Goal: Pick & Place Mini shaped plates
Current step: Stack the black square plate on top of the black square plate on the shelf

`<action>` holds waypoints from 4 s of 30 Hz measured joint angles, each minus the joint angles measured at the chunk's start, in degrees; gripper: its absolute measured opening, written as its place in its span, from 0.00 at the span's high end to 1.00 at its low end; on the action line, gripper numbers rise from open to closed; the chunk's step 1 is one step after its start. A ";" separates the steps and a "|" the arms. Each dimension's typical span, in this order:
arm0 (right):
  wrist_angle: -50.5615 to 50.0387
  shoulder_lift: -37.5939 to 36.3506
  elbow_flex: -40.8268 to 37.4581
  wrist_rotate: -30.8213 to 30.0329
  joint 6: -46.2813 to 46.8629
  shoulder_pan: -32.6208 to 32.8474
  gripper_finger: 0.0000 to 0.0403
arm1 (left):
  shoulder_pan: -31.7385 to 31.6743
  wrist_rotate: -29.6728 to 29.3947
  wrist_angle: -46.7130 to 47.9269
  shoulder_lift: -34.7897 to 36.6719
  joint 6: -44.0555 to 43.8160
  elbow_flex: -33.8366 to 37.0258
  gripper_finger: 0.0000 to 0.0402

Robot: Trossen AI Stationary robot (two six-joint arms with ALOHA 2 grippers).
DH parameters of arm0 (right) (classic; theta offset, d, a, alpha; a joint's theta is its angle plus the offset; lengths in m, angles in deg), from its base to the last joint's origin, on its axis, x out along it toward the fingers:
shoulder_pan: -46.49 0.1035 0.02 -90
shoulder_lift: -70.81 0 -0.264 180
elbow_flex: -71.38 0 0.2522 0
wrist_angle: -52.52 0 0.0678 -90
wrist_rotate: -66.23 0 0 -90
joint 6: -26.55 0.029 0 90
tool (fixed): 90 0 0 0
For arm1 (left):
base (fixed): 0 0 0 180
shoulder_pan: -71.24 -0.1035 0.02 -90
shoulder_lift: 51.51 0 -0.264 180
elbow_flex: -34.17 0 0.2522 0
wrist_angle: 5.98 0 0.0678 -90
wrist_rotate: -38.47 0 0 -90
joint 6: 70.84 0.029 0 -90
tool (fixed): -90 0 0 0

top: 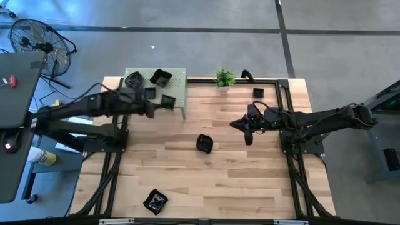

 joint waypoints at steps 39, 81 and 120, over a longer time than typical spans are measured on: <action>-0.11 0.00 -0.01 -7.97 4.23 -0.02 0.99 | -56.35 35.74 -0.84 16.47 10.27 18.45 1.00; -0.11 0.00 -0.01 -9.55 4.18 -0.04 0.99 | -56.30 31.42 -4.27 15.32 3.92 18.41 0.99; -0.11 -0.02 -0.01 -9.99 4.43 -0.07 0.99 | -38.55 24.95 -0.24 0.27 33.83 3.63 0.87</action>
